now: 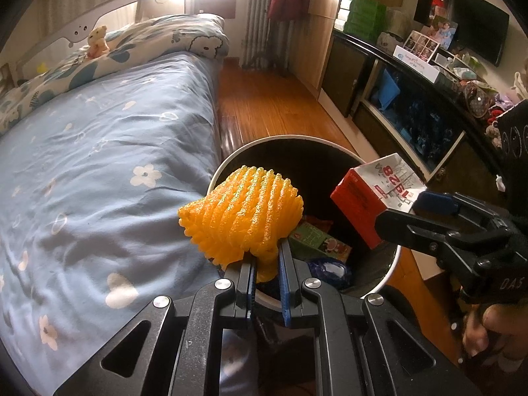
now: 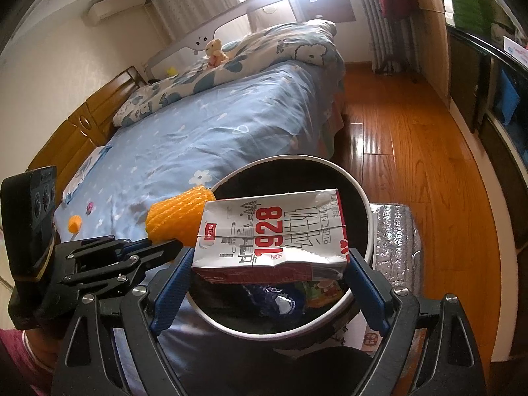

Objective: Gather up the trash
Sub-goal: 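Hold the foam sleeve and white-red box above the bin opening with both tools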

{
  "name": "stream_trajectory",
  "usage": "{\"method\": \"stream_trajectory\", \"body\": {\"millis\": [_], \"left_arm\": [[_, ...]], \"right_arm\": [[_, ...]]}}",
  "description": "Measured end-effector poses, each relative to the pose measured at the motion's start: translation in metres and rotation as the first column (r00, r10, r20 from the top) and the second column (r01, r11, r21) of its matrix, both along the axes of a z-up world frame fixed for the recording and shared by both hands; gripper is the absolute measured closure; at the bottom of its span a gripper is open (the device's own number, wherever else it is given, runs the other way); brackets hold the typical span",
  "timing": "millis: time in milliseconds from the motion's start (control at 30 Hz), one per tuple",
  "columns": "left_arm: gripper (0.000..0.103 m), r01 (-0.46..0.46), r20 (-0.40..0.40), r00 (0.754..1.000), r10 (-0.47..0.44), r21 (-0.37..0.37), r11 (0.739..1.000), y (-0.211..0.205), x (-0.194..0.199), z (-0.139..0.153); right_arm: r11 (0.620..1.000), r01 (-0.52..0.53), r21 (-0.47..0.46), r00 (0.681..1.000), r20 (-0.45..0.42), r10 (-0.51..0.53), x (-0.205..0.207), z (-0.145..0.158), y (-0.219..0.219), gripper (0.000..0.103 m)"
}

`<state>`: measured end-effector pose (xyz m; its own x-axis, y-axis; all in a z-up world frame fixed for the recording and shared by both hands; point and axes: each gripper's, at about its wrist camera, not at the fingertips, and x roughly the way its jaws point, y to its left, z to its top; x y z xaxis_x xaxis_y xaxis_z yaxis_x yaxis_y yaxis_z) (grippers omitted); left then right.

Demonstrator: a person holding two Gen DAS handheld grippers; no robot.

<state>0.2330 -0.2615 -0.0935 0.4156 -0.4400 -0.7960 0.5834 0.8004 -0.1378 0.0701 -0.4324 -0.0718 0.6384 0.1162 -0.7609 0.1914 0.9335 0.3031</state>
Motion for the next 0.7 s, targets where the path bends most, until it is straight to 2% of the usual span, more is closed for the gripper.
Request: {"method": "stream_trajectory", "body": {"millis": [700], "left_arm": [[0.092,0.008,-0.011,1.0,-0.008,-0.002,1.0,-0.0038,0.0029,-0.0015]], "right_arm": [[1.0,-0.025,-0.016,1.0,-0.018,0.025,0.0069,-0.0031,-0.0002,0.014]]}}
